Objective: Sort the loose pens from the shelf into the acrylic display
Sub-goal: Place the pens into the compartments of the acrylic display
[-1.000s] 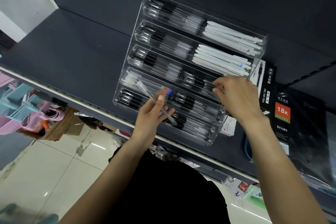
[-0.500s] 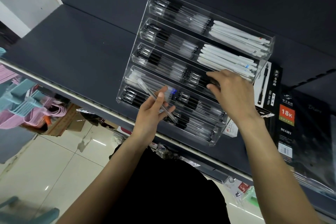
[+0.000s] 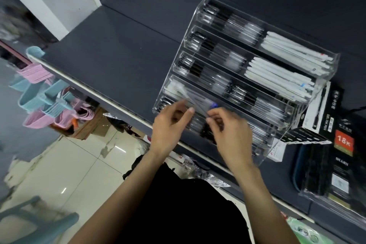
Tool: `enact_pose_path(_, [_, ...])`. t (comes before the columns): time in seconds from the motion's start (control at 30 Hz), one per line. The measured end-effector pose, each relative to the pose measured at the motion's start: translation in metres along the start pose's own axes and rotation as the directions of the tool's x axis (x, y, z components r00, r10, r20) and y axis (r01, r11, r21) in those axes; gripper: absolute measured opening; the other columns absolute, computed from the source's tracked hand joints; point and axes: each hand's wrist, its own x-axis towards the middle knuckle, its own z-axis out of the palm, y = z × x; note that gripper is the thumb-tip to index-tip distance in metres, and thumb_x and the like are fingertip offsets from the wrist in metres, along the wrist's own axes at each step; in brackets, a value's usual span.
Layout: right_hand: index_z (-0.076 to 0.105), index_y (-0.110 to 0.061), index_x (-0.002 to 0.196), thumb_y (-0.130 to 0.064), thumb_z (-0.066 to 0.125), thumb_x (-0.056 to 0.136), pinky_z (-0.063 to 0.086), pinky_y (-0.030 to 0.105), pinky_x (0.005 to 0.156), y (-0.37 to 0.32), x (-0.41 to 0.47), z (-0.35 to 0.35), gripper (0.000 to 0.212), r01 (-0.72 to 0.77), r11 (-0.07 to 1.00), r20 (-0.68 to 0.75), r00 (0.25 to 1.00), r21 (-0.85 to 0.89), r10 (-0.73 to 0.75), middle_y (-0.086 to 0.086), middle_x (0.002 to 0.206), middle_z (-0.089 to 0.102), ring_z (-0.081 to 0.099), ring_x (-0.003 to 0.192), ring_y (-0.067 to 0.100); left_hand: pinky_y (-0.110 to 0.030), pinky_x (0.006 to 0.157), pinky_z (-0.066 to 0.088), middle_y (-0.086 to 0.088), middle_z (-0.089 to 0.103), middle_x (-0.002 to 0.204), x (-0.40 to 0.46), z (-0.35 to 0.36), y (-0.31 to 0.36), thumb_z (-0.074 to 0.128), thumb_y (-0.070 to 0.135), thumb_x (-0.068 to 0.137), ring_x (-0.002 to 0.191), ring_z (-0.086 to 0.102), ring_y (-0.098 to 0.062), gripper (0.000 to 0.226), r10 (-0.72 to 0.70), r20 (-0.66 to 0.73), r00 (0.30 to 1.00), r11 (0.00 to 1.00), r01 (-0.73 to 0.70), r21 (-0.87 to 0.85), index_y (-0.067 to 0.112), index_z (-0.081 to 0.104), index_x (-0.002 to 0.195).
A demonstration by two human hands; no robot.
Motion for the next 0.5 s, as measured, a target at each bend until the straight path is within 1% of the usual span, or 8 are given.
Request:
enact_pose_path(0.03, [0.068, -0.017, 0.095, -0.02, 0.071, 0.083, 0.053, 0.034, 0.05, 0.002, 0.007, 0.001, 0.013, 0.017, 0.997, -0.044, 0.999, -0.081, -0.02, -0.001, 0.082, 0.072, 0.066, 0.071, 0.016, -0.014, 0.078, 0.047, 0.012, 0.06, 0.111, 0.006, -0.011, -0.006, 0.061, 0.039, 0.09, 0.092, 0.06, -0.002, 0.041, 0.105, -0.067, 0.992, 0.979, -0.091, 0.18, 0.025, 0.057, 0.128])
enact_pose_path(0.07, [0.069, -0.015, 0.095, -0.017, 0.072, 0.081, 0.053, 0.032, 0.048, 0.003, 0.014, 0.002, 0.014, 0.033, 0.989, -0.071, 0.997, -0.145, -0.043, 0.001, 0.081, 0.072, 0.066, 0.07, 0.018, -0.018, 0.081, 0.047, 0.009, 0.058, 0.113, 0.013, -0.022, -0.012, 0.064, 0.034, 0.089, 0.095, 0.058, -0.004, 0.044, 0.185, -0.108, 0.977, 0.946, -0.147, 0.29, 0.024, 0.055, 0.131])
enact_pose_path(0.13, [0.07, -0.011, 0.091, -0.014, 0.075, 0.077, 0.05, 0.026, 0.046, 0.002, 0.03, 0.006, 0.015, 0.067, 0.969, -0.083, 0.993, -0.236, -0.089, 0.004, 0.08, 0.072, 0.067, 0.068, 0.02, -0.022, 0.088, 0.045, 0.002, 0.056, 0.117, 0.027, -0.039, -0.025, 0.066, 0.021, 0.088, 0.103, 0.055, -0.009, 0.049, 0.255, -0.144, 0.956, 0.909, -0.186, 0.373, 0.02, 0.051, 0.134])
enact_pose_path(0.2, [0.071, -0.011, 0.088, -0.014, 0.077, 0.075, 0.044, 0.021, 0.046, 0.0, 0.042, 0.013, 0.014, 0.099, 0.94, -0.079, 0.988, -0.326, -0.132, 0.005, 0.078, 0.072, 0.066, 0.066, 0.02, -0.022, 0.091, 0.042, -0.002, 0.055, 0.12, 0.041, -0.047, -0.035, 0.065, 0.016, 0.088, 0.107, 0.053, -0.011, 0.051, 0.26, -0.123, 0.958, 0.897, -0.192, 0.398, 0.017, 0.048, 0.136])
enact_pose_path(0.23, [0.071, -0.011, 0.086, -0.014, 0.078, 0.075, 0.042, 0.02, 0.046, 0.0, 0.047, 0.017, 0.013, 0.113, 0.922, -0.071, 0.986, -0.37, -0.15, 0.004, 0.076, 0.072, 0.066, 0.066, 0.019, -0.022, 0.091, 0.042, -0.002, 0.055, 0.121, 0.047, -0.048, -0.038, 0.065, 0.015, 0.089, 0.106, 0.053, -0.01, 0.051, 0.259, -0.101, 0.961, 0.895, -0.2, 0.4, 0.017, 0.047, 0.137])
enact_pose_path(0.33, [0.07, -0.015, 0.078, -0.012, 0.081, 0.071, 0.037, 0.019, 0.045, -0.001, 0.054, 0.029, 0.013, 0.152, 0.851, -0.011, 0.983, -0.502, -0.182, 0.0, 0.07, 0.068, 0.062, 0.063, 0.016, -0.02, 0.087, 0.047, 0.004, 0.055, 0.114, 0.057, -0.047, -0.042, 0.061, 0.012, 0.091, 0.097, 0.054, -0.003, 0.046, 0.267, -0.038, 0.963, 0.898, -0.234, 0.374, 0.02, 0.05, 0.135])
enact_pose_path(0.43, [0.069, -0.016, 0.072, -0.007, 0.081, 0.068, 0.033, 0.018, 0.044, 0.001, 0.058, 0.036, 0.015, 0.165, 0.821, -0.003, 0.98, -0.547, -0.199, -0.001, 0.067, 0.065, 0.059, 0.058, 0.015, -0.02, 0.081, 0.049, 0.01, 0.054, 0.106, 0.062, -0.044, -0.042, 0.06, 0.005, 0.09, 0.087, 0.054, -0.001, 0.043, 0.3, -0.027, 0.954, 0.887, -0.268, 0.377, 0.023, 0.057, 0.129])
enact_pose_path(0.5, [0.071, -0.016, 0.075, -0.002, 0.078, 0.068, 0.036, 0.02, 0.044, 0.003, 0.057, 0.04, 0.017, 0.176, 0.817, -0.034, 0.972, -0.55, -0.232, 0.0, 0.069, 0.065, 0.058, 0.06, 0.016, -0.019, 0.078, 0.048, 0.013, 0.054, 0.103, 0.065, -0.044, -0.043, 0.062, 0.001, 0.087, 0.083, 0.053, 0.0, 0.045, 0.315, -0.038, 0.948, 0.873, -0.274, 0.404, 0.025, 0.059, 0.126])
